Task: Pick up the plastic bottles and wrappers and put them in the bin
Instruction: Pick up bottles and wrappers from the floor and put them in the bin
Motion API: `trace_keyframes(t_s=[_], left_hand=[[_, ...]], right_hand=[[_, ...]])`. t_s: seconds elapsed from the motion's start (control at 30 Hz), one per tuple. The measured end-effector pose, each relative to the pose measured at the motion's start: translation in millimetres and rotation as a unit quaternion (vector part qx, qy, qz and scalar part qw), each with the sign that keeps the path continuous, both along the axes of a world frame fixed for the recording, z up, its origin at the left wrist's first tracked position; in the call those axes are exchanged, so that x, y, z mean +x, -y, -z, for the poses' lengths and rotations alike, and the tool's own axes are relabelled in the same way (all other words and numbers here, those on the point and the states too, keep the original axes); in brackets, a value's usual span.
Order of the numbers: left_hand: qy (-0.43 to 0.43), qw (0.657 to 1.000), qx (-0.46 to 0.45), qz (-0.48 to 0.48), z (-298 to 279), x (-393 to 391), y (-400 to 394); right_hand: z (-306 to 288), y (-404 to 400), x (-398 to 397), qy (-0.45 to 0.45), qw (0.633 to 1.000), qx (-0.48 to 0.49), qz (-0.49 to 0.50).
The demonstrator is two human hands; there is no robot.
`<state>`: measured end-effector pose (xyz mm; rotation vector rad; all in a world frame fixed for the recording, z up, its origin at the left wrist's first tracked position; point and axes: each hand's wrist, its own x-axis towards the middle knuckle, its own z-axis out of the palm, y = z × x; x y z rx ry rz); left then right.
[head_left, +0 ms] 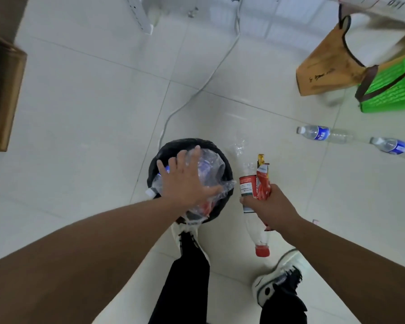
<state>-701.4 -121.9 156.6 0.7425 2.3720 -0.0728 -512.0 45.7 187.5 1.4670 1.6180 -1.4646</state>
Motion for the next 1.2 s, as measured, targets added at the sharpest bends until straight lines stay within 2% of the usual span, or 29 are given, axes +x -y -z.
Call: trace_keyframes(t_s=[0.13, 0.23, 0.3, 0.47, 0.6, 0.7, 0.8, 1.0, 1.2], left_hand=[[-0.025, 0.994, 0.104, -0.031, -29.2, -18.0, 26.4], [-0.073, 0.966, 0.232, -0.088, -40.6, -33.6, 57.8], [-0.091, 0.951, 0.261, -0.138, -43.2, -40.5, 82.1], [-0.101, 0.950, 0.236, -0.177, -30.9, -40.5, 134.2], [-0.098, 0.931, 0.238, -0.257, -14.4, -34.7, 158.3], [-0.081, 0.939, 0.243, -0.231, -11.8, -24.0, 173.5], [-0.058, 0.947, 0.241, -0.203, -18.8, -15.5, 177.8], [-0.057, 0.938, 0.240, -0.241, -42.5, -10.7, 154.5], [-0.050, 0.939, 0.232, -0.250, -62.5, -6.7, 120.1]], right_hand=[[-11.4, 3.8, -17.4, -0.008, 0.999, -0.031, 0.001], [-14.7, 14.1, -33.6, -0.032, 0.999, -0.041, 0.009], [-13.3, 27.0, -46.3, -0.037, 0.999, -0.036, 0.006], [23.0, 64.4, -79.6, 0.000, 0.999, -0.032, -0.003], [66.4, 91.1, -100.1, 0.050, 0.999, -0.019, -0.001], [84.2, 98.0, -109.6, 0.068, 0.997, 0.010, -0.028], [72.3, 94.3, -109.9, 0.066, 0.998, 0.006, -0.016], [21.5, 80.2, -83.2, 0.049, 0.991, 0.107, -0.065], [-2.3, 52.4, -37.0, -0.032, 0.994, 0.079, -0.065]])
